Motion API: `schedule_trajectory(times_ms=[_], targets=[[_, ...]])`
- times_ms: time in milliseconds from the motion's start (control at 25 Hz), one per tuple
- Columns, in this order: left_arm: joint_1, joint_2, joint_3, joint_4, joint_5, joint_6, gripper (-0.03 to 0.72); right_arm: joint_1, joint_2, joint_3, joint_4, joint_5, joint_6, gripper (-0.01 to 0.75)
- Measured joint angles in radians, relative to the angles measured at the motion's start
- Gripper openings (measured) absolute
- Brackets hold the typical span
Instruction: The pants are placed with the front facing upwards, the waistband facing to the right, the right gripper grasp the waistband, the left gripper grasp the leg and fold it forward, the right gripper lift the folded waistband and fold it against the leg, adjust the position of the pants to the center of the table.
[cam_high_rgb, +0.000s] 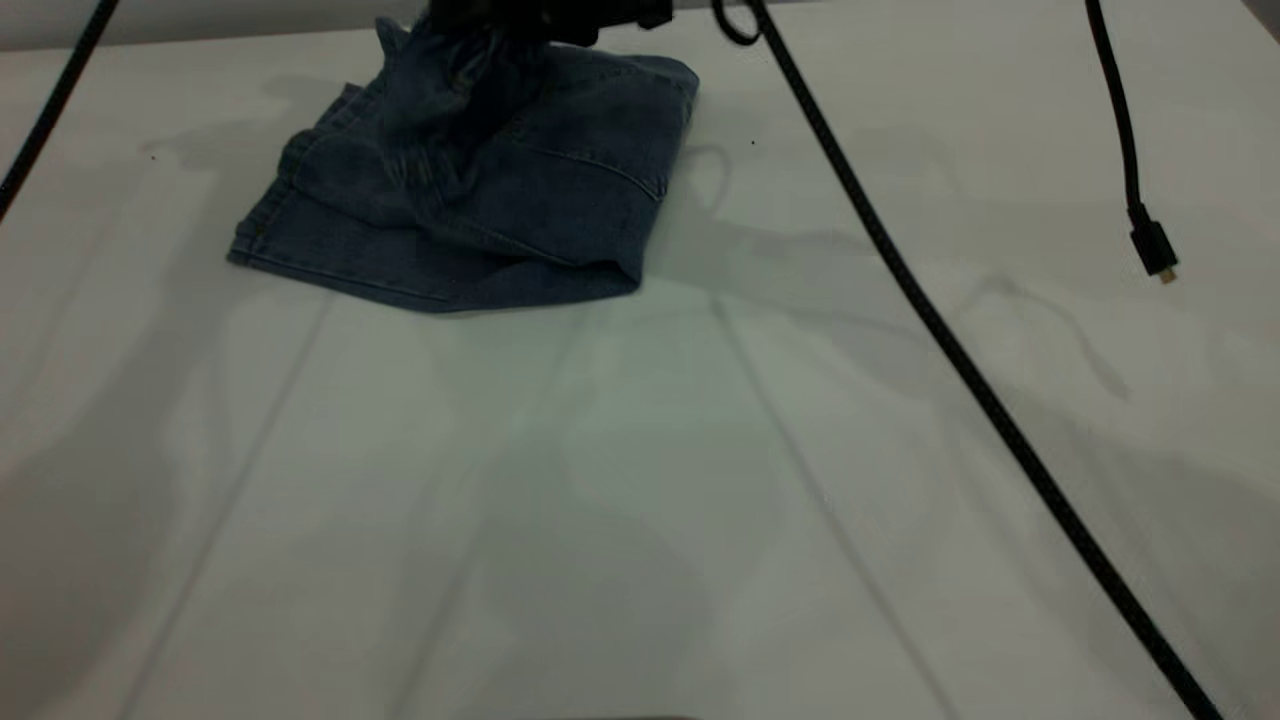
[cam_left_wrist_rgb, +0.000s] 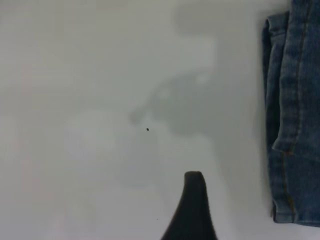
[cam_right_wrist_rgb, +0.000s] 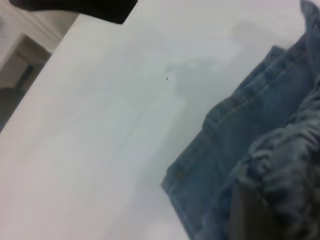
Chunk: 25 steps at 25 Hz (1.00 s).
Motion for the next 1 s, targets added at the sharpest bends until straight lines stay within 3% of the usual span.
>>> schedule_trajectory(times_ms=[240,360,640,1000], targets=[[0.000,0.000,0.000,-0.005,0.001,0.000,0.579,0.001,0.027,-0.041,-0.001,0.051,0.096,0.578],[0.000,0.000,0.000,-0.007,0.001,0.000,0.579,-0.004,0.027,-0.041,-0.040,0.057,0.126,0.672],[0.000,0.000,-0.002,-0.054,0.001,0.086,0.579,-0.108,0.009,-0.041,-0.222,0.167,0.283,0.671],[-0.021,0.038,-0.001,-0.439,0.001,0.656,0.579,-0.267,-0.072,-0.042,-0.500,0.437,0.516,0.583]])
